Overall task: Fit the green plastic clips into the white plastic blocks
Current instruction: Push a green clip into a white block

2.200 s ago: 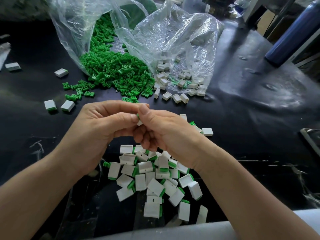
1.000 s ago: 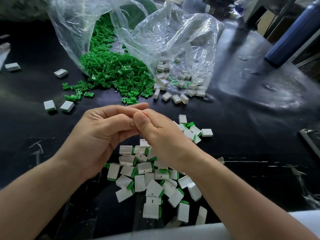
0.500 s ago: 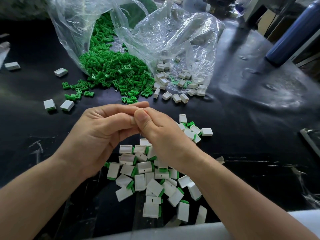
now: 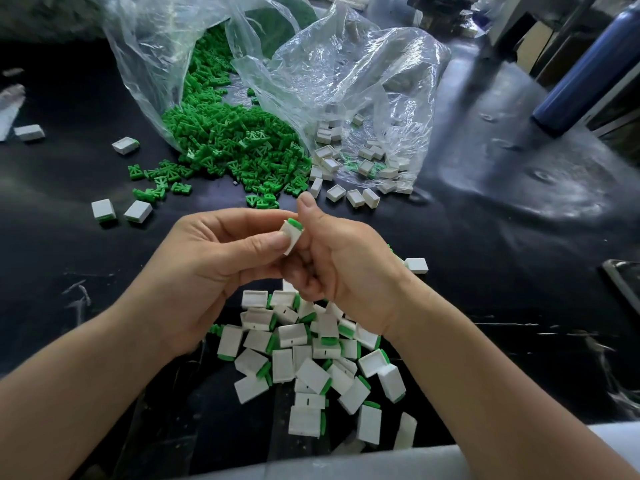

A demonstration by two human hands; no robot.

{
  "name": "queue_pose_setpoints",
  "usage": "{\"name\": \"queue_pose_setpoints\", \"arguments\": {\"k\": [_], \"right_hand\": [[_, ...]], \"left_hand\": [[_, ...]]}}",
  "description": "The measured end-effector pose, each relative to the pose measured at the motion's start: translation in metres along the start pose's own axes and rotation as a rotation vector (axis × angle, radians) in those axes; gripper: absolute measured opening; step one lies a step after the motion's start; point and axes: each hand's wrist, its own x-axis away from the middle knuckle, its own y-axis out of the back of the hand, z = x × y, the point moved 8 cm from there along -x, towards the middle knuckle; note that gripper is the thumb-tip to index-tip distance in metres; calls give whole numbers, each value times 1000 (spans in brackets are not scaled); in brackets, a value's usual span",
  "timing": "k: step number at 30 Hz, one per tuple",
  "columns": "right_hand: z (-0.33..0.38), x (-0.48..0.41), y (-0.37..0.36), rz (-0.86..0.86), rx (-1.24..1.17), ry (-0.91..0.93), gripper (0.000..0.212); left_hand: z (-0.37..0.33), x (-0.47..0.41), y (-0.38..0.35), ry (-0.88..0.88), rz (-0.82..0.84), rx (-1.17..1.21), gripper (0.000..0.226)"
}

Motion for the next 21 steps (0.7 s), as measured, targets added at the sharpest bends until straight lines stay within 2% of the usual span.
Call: {"name": "queue_pose_setpoints", "arguments": {"k": [4,6,8,11,14,17,21], "right_hand": [[3,0,8,-50,132,12,59],[14,3,23,-181,306,74,59],[27,6,44,-348,451,155,50],[37,10,75,-590,586,225,34],[43,12,96,-779,849,242,23],[40,5,109,-806,1038,212,37],[28,-11,108,-714,1197,144,43]], "left_hand": [[1,0,5,7,-51,-20,30],[0,0,14,-17,-139,-62,31],[-3,0,18,-41,-182,-108,28],[-4,3,6,-36,-74,-239,28],[-4,8,-9,-34,86,-313,26],[-4,5,-3,-35,40,-268,21],[-4,2,3,-32,-27,-211,15]]}}
